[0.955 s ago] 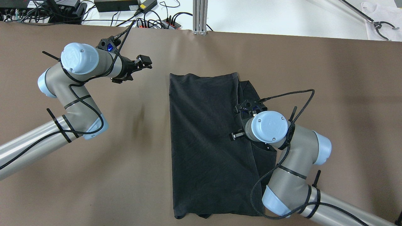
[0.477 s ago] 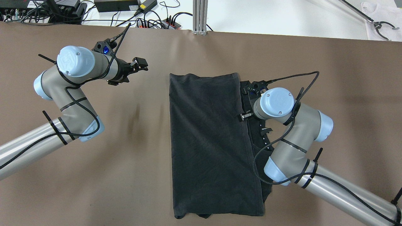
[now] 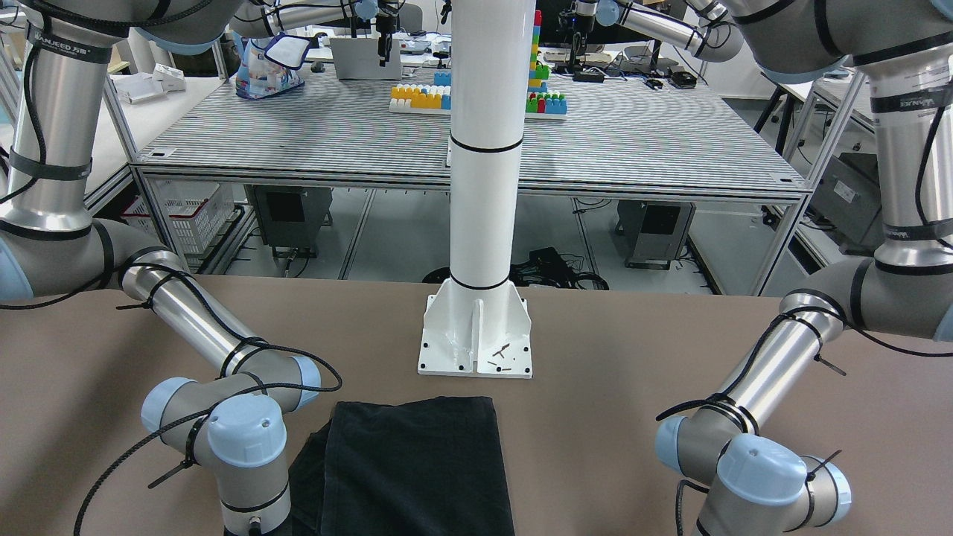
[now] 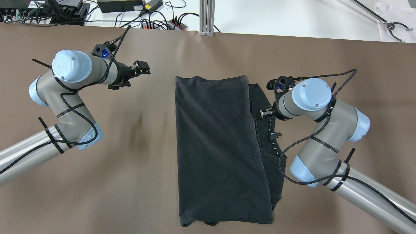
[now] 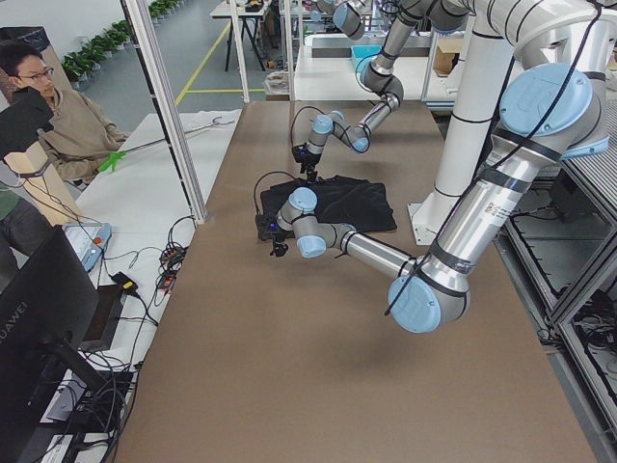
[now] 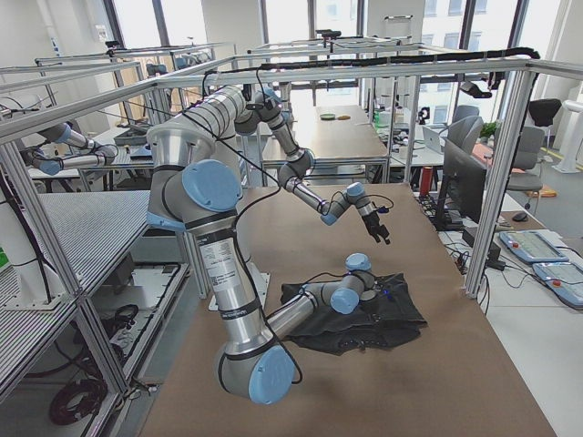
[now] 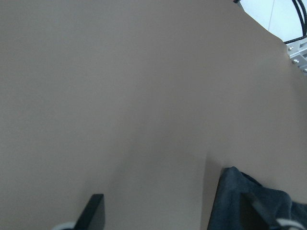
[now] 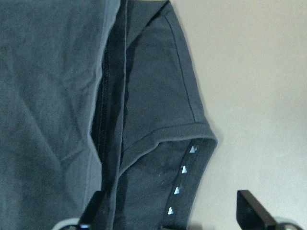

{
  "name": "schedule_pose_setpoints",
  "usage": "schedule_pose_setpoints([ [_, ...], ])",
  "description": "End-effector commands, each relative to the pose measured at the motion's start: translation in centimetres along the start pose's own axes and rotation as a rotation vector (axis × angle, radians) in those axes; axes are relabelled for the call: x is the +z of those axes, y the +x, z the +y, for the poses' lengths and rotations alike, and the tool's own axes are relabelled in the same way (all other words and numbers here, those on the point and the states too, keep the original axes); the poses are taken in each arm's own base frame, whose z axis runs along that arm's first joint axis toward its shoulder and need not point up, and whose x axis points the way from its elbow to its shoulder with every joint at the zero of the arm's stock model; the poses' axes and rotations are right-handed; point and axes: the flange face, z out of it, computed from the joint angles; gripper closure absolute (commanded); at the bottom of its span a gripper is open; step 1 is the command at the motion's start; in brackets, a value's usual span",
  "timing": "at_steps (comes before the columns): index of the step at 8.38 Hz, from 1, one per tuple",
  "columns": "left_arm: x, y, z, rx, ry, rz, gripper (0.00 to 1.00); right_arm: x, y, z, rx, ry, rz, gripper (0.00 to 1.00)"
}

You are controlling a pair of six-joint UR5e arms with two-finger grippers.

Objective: Fold clothes

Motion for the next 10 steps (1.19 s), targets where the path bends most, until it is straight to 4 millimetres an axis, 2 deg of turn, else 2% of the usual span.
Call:
schedule_pose_setpoints([
  [1,-0.4,0.1,0.1,0.002,0.0,0.007,0.0,-1.6,-3.8,8.9,0.387,-0.034,-0.158,0.05],
  [2,-0.4,0.1,0.1,0.003,0.001,0.007,0.0,-1.6,-3.1,11.4,0.478,-0.014,-0.138,0.05],
  [3,-0.4,0.1,0.0,0.004,0.003,0.007,0.0,-2.0,-4.8,14.8,0.532,0.006,-0.138,0.06],
  [4,-0.4,0.1,0.1,0.005,0.002,0.007,0.0,-1.9,-4.7,16.6,0.627,0.006,-0.125,0.07],
  [5,-0.5,0.3,0.1,0.005,0.001,0.008,0.0,-2.4,-5.1,17.6,0.743,-0.011,-0.12,0.14],
  [6,-0.4,0.5,0.1,0.007,0.003,0.01,0.0,-3.2,-4.8,18.1,0.812,-0.018,-0.108,0.22],
  [7,-0.3,0.7,0.2,0.012,0.002,0.01,0.0,-3.1,-4.8,19.5,0.83,-0.041,-0.08,0.25],
  [10,0.0,1.2,1.0,0.023,-0.01,0.013,0.0,-2.5,-5.7,22.7,0.867,-0.097,-0.005,0.25],
])
